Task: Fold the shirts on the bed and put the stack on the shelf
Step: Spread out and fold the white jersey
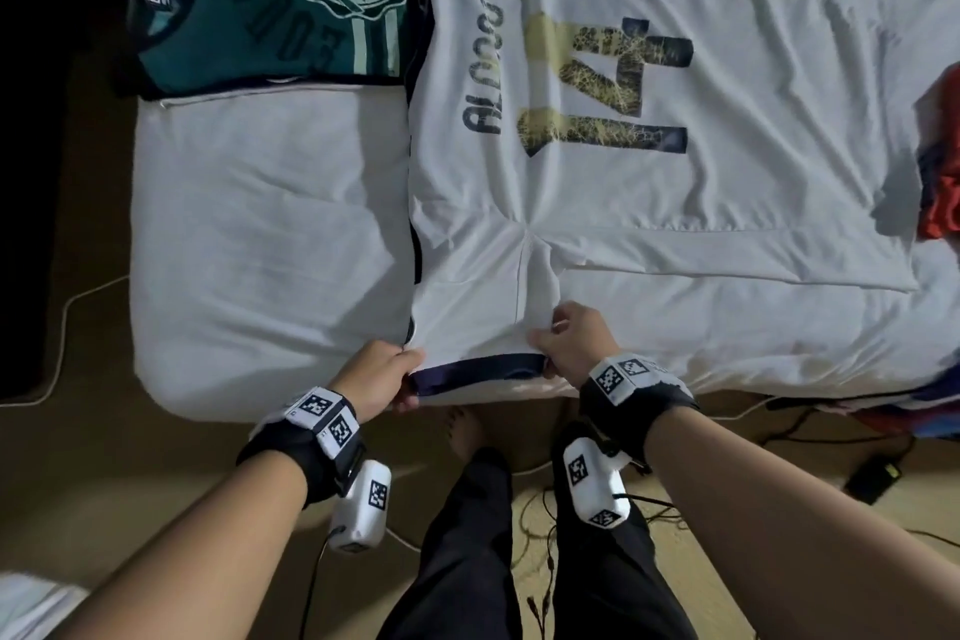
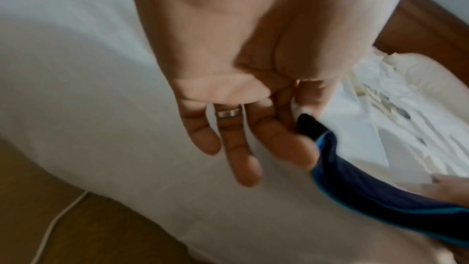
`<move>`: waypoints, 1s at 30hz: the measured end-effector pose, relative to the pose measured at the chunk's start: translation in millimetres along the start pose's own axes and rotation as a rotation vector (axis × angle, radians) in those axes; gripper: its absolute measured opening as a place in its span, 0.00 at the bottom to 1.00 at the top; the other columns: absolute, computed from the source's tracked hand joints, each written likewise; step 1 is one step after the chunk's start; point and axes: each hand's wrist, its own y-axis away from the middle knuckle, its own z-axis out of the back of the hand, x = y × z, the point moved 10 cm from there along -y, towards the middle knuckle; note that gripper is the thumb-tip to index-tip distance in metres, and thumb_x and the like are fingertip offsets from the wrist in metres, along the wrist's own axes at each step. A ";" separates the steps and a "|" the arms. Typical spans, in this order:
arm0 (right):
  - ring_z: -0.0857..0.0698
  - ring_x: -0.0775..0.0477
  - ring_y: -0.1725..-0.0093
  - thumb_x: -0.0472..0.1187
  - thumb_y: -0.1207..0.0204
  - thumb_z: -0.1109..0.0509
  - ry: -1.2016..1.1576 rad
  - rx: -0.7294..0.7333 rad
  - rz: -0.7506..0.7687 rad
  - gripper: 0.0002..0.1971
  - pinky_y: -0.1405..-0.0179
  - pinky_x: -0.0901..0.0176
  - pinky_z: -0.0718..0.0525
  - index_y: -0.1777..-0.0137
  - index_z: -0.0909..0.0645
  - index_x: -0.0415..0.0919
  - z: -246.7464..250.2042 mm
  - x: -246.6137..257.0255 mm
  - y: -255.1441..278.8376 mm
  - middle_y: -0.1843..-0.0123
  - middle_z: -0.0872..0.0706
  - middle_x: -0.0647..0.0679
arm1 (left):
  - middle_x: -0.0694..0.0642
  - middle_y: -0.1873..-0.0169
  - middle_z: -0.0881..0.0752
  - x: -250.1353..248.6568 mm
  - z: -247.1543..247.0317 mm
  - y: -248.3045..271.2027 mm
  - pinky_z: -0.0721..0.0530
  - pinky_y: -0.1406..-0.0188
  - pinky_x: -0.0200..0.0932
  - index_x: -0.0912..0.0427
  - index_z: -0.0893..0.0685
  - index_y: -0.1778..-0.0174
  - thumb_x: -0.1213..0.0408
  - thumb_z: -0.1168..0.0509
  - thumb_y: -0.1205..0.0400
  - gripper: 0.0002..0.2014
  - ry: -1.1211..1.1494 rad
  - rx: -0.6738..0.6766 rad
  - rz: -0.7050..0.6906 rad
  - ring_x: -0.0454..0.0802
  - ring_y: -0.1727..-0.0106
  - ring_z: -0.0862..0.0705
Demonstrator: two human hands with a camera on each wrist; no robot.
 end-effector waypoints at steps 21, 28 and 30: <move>0.18 0.42 0.59 0.51 0.22 0.29 0.583 0.205 0.150 0.16 0.59 0.56 0.22 0.67 0.27 0.47 -8.0 2.8 -6.0 0.64 0.21 0.49 | 0.57 0.70 0.12 -24.3 26.1 -10.3 0.14 0.64 0.48 0.61 0.16 0.61 0.56 0.31 0.18 0.12 -0.298 -0.297 -0.037 0.57 0.70 0.11; 0.19 0.37 0.52 0.49 0.22 0.35 0.650 -0.169 0.518 0.11 0.56 0.50 0.20 0.56 0.19 0.41 65.4 69.0 -10.3 0.55 0.16 0.44 | 0.62 0.64 0.14 -88.0 64.0 -20.4 0.22 0.59 0.53 0.64 0.15 0.61 0.41 0.37 0.21 0.25 -0.183 -0.585 -0.066 0.65 0.57 0.18; 0.21 0.36 0.42 0.46 0.20 0.36 0.738 -0.182 0.603 0.12 0.47 0.44 0.19 0.45 0.17 0.40 81.4 71.6 -23.3 0.44 0.18 0.43 | 0.61 0.63 0.13 -94.1 59.4 -27.1 0.23 0.58 0.51 0.64 0.15 0.61 0.42 0.34 0.19 0.24 -0.117 -0.593 -0.069 0.64 0.57 0.17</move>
